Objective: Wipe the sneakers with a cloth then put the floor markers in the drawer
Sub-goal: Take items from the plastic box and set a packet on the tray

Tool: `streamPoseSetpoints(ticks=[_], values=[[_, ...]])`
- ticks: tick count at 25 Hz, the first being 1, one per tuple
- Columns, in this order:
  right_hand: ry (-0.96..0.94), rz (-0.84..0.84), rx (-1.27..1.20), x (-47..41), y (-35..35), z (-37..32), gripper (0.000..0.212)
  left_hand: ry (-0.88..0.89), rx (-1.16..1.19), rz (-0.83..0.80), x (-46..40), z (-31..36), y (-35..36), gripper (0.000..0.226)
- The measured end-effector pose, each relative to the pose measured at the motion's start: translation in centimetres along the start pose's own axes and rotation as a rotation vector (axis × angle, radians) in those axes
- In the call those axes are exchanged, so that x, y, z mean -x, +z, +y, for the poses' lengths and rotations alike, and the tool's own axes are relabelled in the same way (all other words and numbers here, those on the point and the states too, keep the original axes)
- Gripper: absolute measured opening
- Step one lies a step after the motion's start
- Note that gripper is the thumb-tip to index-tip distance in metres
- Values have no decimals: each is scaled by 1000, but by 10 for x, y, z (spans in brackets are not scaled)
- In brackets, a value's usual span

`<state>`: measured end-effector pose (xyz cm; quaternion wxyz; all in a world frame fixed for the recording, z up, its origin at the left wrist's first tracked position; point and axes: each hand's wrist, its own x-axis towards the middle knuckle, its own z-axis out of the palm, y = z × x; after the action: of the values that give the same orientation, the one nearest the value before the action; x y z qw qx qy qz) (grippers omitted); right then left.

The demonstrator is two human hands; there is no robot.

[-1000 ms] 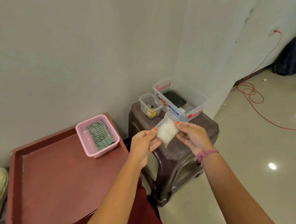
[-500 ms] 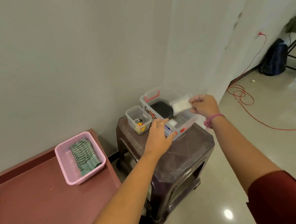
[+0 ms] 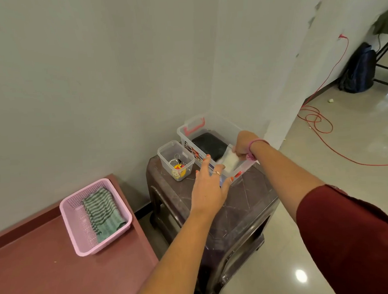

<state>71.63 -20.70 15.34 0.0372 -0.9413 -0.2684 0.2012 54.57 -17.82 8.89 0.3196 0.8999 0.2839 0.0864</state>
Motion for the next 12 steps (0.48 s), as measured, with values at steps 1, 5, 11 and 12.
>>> streamPoseSetpoints(ticks=[1, 5, 11, 12], values=[[-5, 10, 49, -1, 2, -1, 18, 1, -2, 3, 0, 0, 1, 52], [-44, -20, 270, -7, 13, -1, 20, -11, -3, 17, -2, 2, 1, 50], [-111, 121, 246, -13, -4, -3, 22, -21, 19, 11, -2, 2, 0, 52], [-122, 125, 236, -13, -4, -2, 23, -21, 23, 11, -2, 3, 0, 52]])
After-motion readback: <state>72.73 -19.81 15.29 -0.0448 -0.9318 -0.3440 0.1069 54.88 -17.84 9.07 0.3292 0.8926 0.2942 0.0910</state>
